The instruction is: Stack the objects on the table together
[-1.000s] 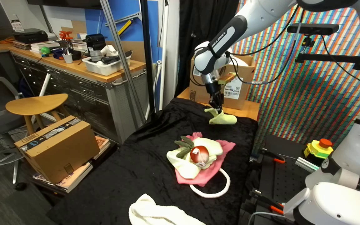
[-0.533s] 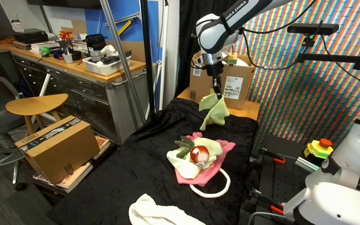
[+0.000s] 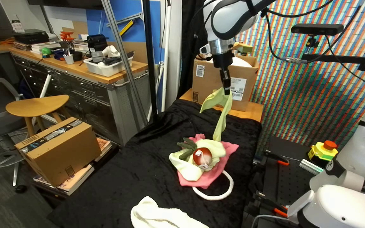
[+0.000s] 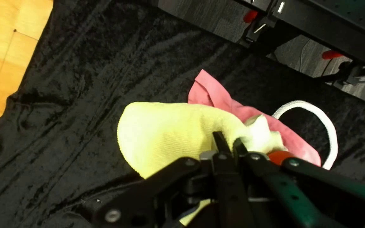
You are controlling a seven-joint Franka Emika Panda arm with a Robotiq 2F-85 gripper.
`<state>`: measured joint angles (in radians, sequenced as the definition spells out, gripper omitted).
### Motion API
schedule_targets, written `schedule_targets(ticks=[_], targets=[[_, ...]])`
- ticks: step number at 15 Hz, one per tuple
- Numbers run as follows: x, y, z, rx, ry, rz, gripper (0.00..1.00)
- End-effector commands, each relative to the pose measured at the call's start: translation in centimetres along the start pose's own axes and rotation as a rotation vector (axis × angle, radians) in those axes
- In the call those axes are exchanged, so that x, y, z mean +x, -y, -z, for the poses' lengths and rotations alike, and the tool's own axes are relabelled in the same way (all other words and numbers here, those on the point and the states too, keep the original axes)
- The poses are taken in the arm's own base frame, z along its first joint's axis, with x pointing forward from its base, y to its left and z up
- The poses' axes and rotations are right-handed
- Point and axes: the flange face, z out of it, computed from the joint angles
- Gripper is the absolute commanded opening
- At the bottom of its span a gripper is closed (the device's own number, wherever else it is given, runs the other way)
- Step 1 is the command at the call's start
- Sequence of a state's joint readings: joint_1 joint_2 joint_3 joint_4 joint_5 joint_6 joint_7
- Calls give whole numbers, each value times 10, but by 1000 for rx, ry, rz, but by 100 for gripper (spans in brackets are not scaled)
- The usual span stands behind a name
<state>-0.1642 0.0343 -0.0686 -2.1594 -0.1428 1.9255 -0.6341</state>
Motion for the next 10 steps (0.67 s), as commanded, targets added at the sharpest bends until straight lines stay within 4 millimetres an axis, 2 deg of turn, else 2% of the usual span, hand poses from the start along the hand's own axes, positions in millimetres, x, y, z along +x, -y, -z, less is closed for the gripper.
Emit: schedule_targets(ticks=[1, 6, 10], targets=[[-35, 23, 19, -7, -29, 43, 5], [-57, 46, 37, -11, -37, 100, 5], [-48, 75, 53, -37, -76, 182, 5]])
